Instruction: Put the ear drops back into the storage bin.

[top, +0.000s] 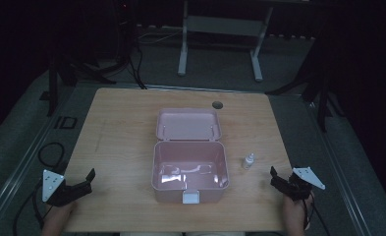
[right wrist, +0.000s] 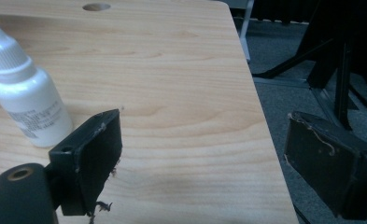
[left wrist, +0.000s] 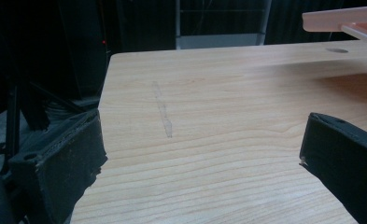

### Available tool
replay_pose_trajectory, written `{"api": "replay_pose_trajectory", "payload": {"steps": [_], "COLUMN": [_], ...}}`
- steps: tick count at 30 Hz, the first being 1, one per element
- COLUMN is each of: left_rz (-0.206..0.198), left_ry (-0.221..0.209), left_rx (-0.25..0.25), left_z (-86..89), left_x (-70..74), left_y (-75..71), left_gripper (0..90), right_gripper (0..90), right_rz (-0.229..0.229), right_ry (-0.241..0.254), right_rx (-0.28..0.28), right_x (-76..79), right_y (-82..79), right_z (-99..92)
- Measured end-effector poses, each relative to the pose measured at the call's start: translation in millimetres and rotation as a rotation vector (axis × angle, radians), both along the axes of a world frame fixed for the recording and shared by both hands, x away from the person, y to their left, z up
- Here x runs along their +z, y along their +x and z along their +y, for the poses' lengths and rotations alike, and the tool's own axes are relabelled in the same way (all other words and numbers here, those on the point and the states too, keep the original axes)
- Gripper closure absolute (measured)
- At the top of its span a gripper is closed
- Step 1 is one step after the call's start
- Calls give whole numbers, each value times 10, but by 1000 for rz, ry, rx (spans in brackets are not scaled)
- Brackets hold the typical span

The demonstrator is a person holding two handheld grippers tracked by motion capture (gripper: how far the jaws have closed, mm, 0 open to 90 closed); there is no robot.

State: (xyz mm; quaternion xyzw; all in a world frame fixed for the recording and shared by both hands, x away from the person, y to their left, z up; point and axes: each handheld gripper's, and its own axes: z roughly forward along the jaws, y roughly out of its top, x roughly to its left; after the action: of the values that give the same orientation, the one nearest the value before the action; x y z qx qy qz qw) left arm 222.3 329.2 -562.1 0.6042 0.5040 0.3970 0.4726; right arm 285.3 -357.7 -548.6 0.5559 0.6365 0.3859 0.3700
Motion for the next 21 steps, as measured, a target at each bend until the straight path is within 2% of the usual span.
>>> {"api": "replay_pose_trajectory", "payload": {"steps": [1, 3, 6, 7, 13, 15, 16, 17, 18, 19, 20, 21], "left_rz": [0, 0, -1, -2, -4, -4, -3, -3, -2, -2, -2, -2], "left_ry": [0, 0, 1, 0, -5, -6, -6, -6, -6, -8, -8, -8], "left_rx": [1, 1, 1, 1, -3, -3, -3, -3, -5, -6, -7, -7], "left_z": [-1, -1, -2, -2, 1, 1, 1, 1, 3, 4, 5, 5], "left_x": [0, 0, 0, 0, -1, -1, -1, -1, -1, -1, -1, -1], "left_y": [1, 1, -1, -2, -3, -3, -3, -3, -1, 0, 0, -1], "left_gripper": [3, 3, 3, 4, 3, 4, 3, 4, 4, 4, 4, 3], "right_gripper": [112, 112, 112, 112, 126, 133, 133, 133, 133, 131, 128, 128], "right_rz": [-1, 25, 40, 62, 146, 201, 235, 235, 269, 348, 389, 411], "right_ry": [10, 15, 2, 1, -7, -37, -31, -31, -24, -22, -33, -57], "right_rx": [5, 19, 35, 73, 131, 117, 114, 114, 117, 142, 162, 171], "right_x": [9, 14, 19, 29, 79, 105, 118, 118, 130, 154, 172, 187], "right_y": [7, 47, 75, 103, 163, 191, 203, 203, 215, 243, 250, 250], "right_z": [9, 33, 67, 95, 180, 187, 181, 181, 168, 144, 140, 142]}}
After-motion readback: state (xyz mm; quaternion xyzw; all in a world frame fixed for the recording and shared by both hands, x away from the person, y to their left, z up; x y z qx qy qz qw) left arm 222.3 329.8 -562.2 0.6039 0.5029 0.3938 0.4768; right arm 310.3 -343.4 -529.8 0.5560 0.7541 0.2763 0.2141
